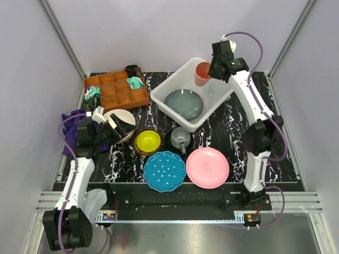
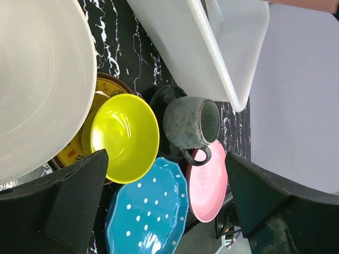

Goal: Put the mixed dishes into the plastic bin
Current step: Place the cup in the plastic bin.

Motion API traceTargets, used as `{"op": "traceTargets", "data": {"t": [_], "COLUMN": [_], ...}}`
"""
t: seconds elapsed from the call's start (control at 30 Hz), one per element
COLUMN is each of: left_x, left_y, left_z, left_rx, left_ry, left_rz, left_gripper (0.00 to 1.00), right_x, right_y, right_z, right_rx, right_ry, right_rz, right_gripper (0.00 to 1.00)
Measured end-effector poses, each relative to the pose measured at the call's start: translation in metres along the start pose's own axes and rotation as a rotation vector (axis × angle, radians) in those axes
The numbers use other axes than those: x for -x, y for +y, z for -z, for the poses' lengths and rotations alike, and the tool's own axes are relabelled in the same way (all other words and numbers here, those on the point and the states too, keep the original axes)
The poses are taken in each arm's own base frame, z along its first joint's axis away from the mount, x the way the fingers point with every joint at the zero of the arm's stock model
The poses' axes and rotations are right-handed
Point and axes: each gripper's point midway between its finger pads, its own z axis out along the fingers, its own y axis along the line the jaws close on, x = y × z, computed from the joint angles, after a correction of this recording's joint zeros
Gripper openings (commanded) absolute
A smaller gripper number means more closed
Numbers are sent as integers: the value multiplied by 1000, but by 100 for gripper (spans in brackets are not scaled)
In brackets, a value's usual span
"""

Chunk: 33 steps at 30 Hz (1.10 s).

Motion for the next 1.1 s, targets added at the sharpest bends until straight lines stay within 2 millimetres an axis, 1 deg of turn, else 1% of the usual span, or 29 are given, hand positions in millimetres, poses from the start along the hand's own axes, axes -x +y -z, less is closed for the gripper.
{"op": "traceTargets", "data": {"t": [0.07,0.13,0.17,0.27,0.47,0.53,0.6,0.77,0.97,1.1], "left_x": [-1,-1,-1,-2,-2,-3,-4,-4,-5,-7], "left_y": [2,4,4,6,9,10,12,12,13,16], "left_z": [-1,-3,-3,-5,-9,-9,-9,-10,-11,-11], "left_rx": [5,9,10,15,10,13,13,13,10,13], "left_ry": [6,11,13,21,24,27,27,29,27,31], "left_rz": [6,12,13,21,22,26,27,28,25,29], "left_gripper": [95,95,95,95,95,95,95,95,95,95], "right_x": [-5,-8,-8,-6,-4,-7,-15,-32,-46,-47], "right_y": [-10,-24,-31,-52,-95,-109,-118,-125,-131,-134], "right_z": [-32,-57,-66,-85,-101,-108,-114,-129,-141,-143], "right_rx": [-41,-81,-98,-139,-211,-234,-252,-276,-298,-304], "right_ry": [36,66,75,89,112,126,153,193,222,224], "right_rz": [-1,-7,-12,-29,-70,-81,-84,-74,-65,-65], "right_gripper": [0,0,0,0,0,0,0,0,0,8]}}
